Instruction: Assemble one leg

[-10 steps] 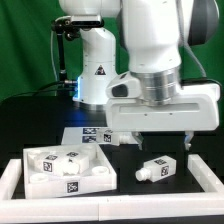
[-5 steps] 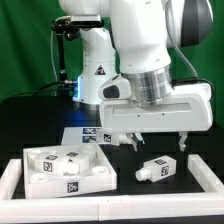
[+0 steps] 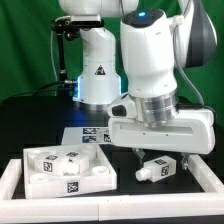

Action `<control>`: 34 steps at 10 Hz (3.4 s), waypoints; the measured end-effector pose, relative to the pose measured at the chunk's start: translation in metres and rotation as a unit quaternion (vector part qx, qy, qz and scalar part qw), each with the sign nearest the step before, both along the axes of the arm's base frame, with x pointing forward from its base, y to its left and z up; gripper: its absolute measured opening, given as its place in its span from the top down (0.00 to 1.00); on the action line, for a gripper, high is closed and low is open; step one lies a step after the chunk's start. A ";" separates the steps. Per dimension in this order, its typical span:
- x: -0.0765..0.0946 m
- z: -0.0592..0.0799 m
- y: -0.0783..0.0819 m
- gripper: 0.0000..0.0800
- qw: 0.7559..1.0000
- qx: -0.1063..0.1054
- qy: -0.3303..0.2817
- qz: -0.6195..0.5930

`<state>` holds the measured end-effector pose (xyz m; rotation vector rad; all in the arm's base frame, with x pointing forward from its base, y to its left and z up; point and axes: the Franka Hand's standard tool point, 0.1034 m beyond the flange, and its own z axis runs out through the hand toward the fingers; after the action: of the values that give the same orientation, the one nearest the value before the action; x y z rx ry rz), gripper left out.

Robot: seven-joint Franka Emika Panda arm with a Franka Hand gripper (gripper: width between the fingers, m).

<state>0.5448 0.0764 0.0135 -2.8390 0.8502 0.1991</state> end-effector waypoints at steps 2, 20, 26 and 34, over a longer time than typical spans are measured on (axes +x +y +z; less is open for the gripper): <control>-0.001 -0.001 0.004 0.19 1.000 0.000 0.001 0.002; -0.142 0.016 0.053 0.64 0.997 -0.030 -0.009 0.072; -0.156 -0.002 0.052 0.57 0.996 -0.038 -0.007 0.078; -0.110 0.086 -0.023 0.19 0.984 -0.029 -0.047 0.171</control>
Offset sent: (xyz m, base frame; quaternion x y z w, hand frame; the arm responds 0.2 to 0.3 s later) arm 0.0000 0.0000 0.0000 0.0000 0.0000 0.0000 1.0000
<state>0.4345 0.0535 0.0997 -3.0033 0.3515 0.0811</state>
